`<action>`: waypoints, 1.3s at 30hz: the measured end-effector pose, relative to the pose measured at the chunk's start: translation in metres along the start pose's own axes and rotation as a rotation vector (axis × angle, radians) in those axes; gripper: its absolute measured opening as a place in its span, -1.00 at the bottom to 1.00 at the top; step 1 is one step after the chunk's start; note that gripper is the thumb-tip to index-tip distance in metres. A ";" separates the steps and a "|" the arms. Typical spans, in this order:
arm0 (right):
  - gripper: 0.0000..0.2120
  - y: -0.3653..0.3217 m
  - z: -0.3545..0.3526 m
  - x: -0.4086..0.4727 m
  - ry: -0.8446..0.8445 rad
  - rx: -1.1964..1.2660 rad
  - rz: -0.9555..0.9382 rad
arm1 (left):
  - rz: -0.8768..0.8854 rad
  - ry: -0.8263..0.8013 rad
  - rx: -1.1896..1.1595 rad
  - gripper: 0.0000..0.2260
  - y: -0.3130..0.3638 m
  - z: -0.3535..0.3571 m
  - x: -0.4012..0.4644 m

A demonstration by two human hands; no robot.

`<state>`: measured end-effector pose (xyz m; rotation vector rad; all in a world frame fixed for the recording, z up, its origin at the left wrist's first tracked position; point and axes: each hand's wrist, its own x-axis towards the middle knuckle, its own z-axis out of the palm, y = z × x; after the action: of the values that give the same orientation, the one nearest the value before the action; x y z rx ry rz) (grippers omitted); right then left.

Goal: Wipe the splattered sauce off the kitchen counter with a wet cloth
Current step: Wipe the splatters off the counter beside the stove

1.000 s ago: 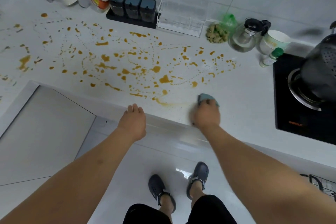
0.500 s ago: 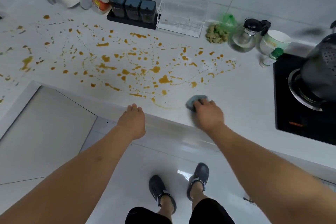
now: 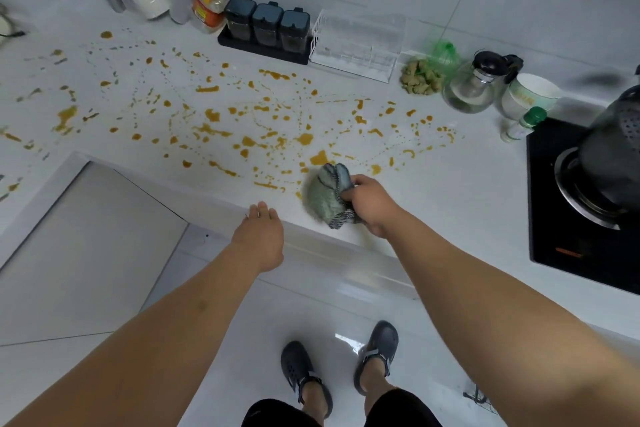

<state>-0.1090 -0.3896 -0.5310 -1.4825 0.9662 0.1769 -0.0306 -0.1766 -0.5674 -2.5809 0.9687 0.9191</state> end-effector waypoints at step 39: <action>-0.36 0.081 -0.010 -0.023 0.227 -1.207 -0.306 | -0.144 0.004 0.033 -0.88 0.086 -0.072 0.004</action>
<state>-0.1798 -0.3757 -0.5754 -2.7810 0.7965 0.4164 -0.0505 -0.2733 -0.5147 -2.5859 0.7798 0.8533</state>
